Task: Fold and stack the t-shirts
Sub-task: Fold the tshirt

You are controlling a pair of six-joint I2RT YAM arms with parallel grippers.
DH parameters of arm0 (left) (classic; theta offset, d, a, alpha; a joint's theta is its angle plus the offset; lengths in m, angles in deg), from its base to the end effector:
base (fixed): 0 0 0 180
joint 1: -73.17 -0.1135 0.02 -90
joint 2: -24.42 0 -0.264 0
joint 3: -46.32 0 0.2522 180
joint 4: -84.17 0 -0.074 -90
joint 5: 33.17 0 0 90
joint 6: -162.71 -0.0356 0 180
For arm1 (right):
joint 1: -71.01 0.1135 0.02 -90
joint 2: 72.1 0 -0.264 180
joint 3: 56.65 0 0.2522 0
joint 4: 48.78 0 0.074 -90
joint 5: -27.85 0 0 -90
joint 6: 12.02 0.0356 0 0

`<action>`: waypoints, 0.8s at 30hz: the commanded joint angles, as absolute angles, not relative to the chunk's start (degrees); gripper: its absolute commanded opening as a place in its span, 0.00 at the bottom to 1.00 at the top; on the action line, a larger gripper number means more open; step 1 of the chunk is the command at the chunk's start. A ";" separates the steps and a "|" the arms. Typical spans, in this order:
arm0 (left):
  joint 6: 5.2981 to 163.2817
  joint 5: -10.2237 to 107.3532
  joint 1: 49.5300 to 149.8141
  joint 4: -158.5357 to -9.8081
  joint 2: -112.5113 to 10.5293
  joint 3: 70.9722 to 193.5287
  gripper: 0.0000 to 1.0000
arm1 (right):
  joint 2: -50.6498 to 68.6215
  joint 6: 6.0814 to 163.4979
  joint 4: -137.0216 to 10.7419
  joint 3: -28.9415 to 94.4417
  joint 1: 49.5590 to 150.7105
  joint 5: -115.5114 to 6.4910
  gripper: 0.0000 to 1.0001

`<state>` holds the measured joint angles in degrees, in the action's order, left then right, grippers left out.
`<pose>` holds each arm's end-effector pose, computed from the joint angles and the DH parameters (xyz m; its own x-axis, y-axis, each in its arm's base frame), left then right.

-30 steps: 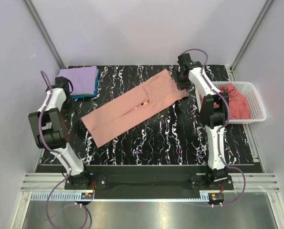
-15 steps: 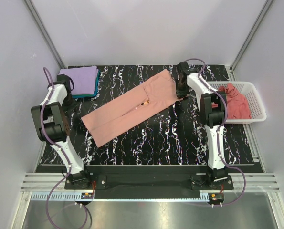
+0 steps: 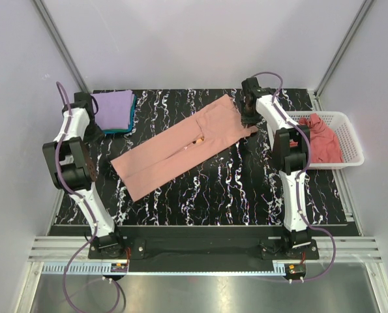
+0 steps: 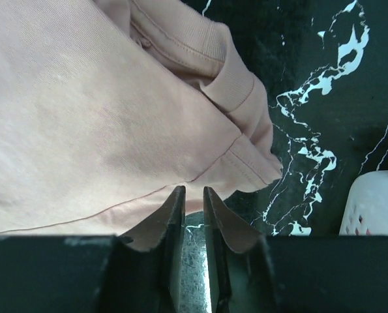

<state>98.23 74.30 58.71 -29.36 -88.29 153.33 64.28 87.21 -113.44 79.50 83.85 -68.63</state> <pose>0.3904 0.1117 0.2292 -0.6909 -0.6026 -0.3994 -0.6924 0.7104 0.1260 0.4979 0.1094 0.1956 -0.8993 -0.0415 -0.4353 -0.0303 0.9990 -0.0328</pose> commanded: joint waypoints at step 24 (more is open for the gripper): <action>92.84 60.28 59.02 -40.58 -90.11 151.85 0.47 | 62.47 104.37 -116.25 86.41 81.29 -63.12 0.26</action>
